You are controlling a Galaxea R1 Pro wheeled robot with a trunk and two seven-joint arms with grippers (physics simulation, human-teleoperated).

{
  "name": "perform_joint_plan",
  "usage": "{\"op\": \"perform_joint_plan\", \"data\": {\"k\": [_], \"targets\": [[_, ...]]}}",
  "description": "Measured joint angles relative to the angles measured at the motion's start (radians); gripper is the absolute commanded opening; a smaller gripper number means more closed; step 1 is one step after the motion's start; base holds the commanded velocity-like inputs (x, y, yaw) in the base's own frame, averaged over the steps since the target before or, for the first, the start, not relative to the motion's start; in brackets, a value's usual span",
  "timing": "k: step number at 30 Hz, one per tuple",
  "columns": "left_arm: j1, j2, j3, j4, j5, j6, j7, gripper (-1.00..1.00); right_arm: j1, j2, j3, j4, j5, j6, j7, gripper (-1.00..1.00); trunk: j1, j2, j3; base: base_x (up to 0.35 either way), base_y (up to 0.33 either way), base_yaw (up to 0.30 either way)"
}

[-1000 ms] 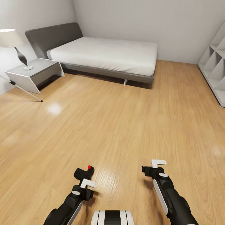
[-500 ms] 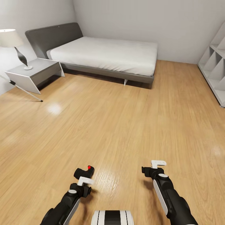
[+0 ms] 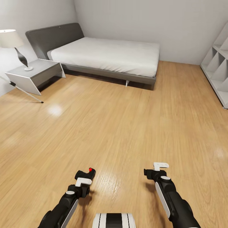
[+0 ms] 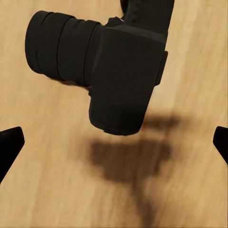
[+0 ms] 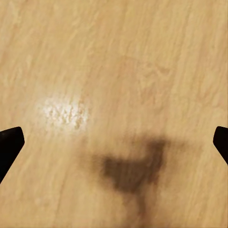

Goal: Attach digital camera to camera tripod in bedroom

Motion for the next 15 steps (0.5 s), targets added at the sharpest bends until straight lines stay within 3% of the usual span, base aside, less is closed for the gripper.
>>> {"op": "perform_joint_plan", "data": {"k": [9, 15], "targets": [[0.000, -0.001, 0.004, -0.051, -0.001, 0.000, 0.021, 1.00, 0.000, 0.000, 0.000, 0.000, 0.001, -0.001, -0.003, 1.00, 0.000, 0.000, 0.000, 0.000, 0.000, 0.000], [0.000, 0.003, 0.005, -0.074, 0.001, 0.003, 0.051, 1.00, 0.000, 0.000, 0.000, 0.000, 0.000, -0.002, -0.003, 1.00, 0.003, -0.001, -0.023, 0.000, 0.000, 0.000]]}}
